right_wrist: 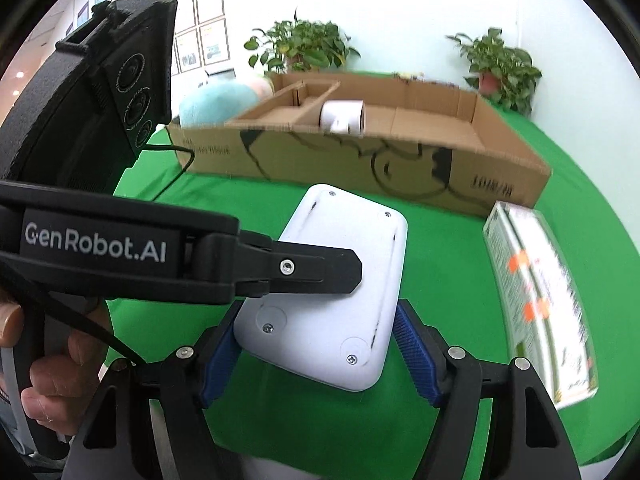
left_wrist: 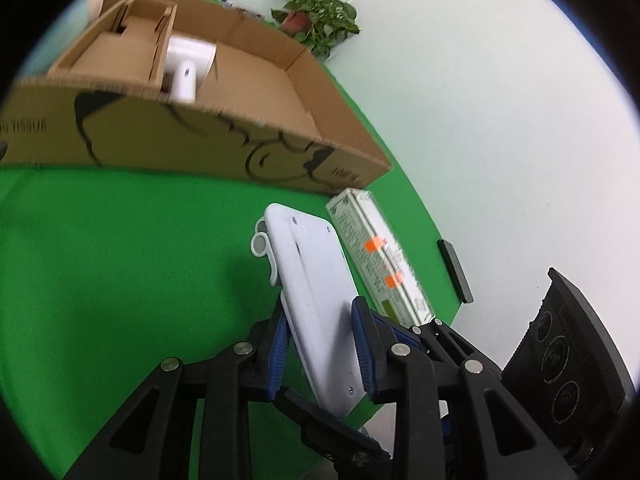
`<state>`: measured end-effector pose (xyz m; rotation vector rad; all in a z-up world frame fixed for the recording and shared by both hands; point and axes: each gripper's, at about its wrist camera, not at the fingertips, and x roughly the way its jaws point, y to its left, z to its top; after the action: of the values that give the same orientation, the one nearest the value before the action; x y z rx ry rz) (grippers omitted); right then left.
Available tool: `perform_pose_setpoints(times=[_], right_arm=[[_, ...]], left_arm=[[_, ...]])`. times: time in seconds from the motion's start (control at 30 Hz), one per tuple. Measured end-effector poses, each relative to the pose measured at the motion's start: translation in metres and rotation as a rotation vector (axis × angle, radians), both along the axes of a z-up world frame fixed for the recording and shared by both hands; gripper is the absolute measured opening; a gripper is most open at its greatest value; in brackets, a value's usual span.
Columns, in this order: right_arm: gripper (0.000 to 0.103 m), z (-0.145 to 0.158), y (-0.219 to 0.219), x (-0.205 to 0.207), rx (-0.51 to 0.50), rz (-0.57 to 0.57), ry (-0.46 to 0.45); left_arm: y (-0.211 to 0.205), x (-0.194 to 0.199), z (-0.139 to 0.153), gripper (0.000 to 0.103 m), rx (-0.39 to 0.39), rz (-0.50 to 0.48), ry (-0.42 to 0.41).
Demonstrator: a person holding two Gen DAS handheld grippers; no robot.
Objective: Organize objects
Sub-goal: 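Lift the white case with the right gripper and carry it into the box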
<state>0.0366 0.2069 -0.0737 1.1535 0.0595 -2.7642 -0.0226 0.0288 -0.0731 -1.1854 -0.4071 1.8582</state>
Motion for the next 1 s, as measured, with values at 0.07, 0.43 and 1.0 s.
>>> perform_pose_setpoints(times=[0.07, 0.43, 1.0], right_arm=[[0.070, 0.011, 0.001, -0.004, 0.002, 0.001, 0.031], [0.070, 0.071, 0.007, -0.042, 0.008, 0.027, 0.166], [0.070, 0.095, 0.045, -0.182, -0.058, 0.062, 0.008]], left_arm=[[-0.004, -0.008, 0.017, 0.028, 0.007, 0.006, 0.032], [-0.008, -0.044, 0.070, 0.028, 0.030, 0.054, 0.156], [0.042, -0.154, 0.072, 0.028, -0.057, 0.084, 0.000]])
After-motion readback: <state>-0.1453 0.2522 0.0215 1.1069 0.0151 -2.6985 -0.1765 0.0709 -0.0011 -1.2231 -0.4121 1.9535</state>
